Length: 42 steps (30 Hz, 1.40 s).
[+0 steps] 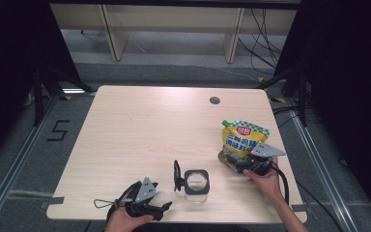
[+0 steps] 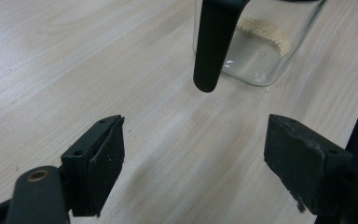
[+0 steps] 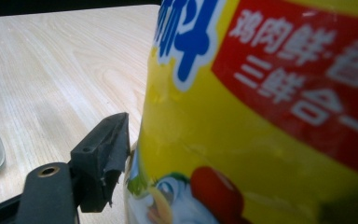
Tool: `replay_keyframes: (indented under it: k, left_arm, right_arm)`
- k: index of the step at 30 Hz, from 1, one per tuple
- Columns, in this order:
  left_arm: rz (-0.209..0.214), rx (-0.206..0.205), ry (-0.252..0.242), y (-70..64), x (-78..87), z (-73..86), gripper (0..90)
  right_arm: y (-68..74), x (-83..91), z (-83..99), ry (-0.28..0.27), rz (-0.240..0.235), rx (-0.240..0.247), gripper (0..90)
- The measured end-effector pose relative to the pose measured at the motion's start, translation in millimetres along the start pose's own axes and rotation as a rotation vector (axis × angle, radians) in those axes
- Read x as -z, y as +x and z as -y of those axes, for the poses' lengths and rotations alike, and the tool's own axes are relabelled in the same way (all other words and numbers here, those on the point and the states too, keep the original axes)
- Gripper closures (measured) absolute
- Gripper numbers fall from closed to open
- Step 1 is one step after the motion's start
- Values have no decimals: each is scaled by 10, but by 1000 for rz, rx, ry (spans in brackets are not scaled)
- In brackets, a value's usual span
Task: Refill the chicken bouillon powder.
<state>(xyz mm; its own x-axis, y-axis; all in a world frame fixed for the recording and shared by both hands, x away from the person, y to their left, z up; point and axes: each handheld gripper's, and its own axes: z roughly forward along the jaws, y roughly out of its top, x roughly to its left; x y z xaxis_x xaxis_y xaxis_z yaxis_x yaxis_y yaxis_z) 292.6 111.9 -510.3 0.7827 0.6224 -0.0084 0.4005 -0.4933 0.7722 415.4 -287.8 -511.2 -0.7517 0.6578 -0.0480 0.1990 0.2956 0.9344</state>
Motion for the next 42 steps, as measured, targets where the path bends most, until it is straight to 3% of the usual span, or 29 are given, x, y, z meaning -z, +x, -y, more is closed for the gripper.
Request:
replay_keyframes:
  k: [1, 2, 3, 4, 6, 9, 16, 18, 19, 20, 23, 24, 25, 27, 29, 32, 34, 35, 37, 39, 40, 41, 42]
  left_arm:
    - [-16, -19, -16, -2, -15, 2, 199]
    - [-16, -19, -16, -2, -15, 2, 199]
    - [-11, 13, -11, -25, -14, 5, 199]
    - [6, 2, -8, -19, -11, -3, 199]
    - [1, 16, -26, -34, -27, 4, 199]
    - [-15, 4, -16, -23, -30, 7, 199]
    - [-3, -14, -24, -13, -21, -2, 200]
    - [-1, 26, -37, -39, -36, 6, 200]
    - [1, 24, -36, -38, -36, 6, 200]
    - [1, 23, -35, -38, -35, 5, 200]
    - [-1, -16, -25, -13, -18, -4, 200]
    - [-1, -13, -24, -14, -16, -3, 200]
    - [-2, -14, -26, -14, -14, -3, 200]
    - [-6, -7, -23, -19, -8, -1, 200]
    - [-6, 3, -20, -22, -6, 2, 200]
    - [-9, -3, -15, -14, 4, 2, 200]
    - [-12, -8, -20, -10, 6, 3, 200]
    - [-11, -4, -20, -9, 9, 6, 200]
    - [-5, 1, -29, -10, 11, 8, 201]
    - [-15, -9, -22, -1, 31, 10, 201]
    - [-19, 2, -23, 2, 34, 12, 201]
    - [-23, -29, -30, 29, 39, 13, 201]
    - [-23, -29, -30, 29, 39, 13, 201]
  right_arm:
    - [32, 1, 6, 0, 18, -33, 231]
    - [32, 1, 6, 0, 18, -33, 231]
    - [17, -1, 4, -1, 18, -22, 231]
    - [0, -16, 13, -10, 26, -1, 226]
    - [6, -27, 20, -3, 24, -16, 222]
    - [9, -19, 11, 26, 20, -18, 221]
    - [-1, -24, 9, 13, 23, -26, 233]
    - [-4, -20, 8, 8, 22, -30, 248]
    - [-3, -18, 6, 9, 23, -33, 257]
    - [16, -14, 5, 2, 17, -66, 277]
    - [12, 24, -15, -1, 22, -82, 340]
    - [23, 26, -25, -22, 24, -94, 347]
    - [42, 43, -34, -2, 30, -105, 349]
    - [23, 32, -44, -22, 43, -51, 354]
    - [76, 47, -68, 4, 46, -80, 359]
    - [94, 60, -113, 14, 58, -43, 367]
    - [125, 71, -160, 35, 69, -3, 373]
    - [154, 81, -209, 45, 81, 71, 379]
    - [185, 94, -224, 53, 87, 73, 382]
    - [221, 121, -276, 53, 82, 121, 388]
    - [286, 154, -321, 79, 86, 156, 390]
    - [302, 170, -345, 92, 86, 189, 390]
    - [302, 170, -345, 92, 86, 189, 390]
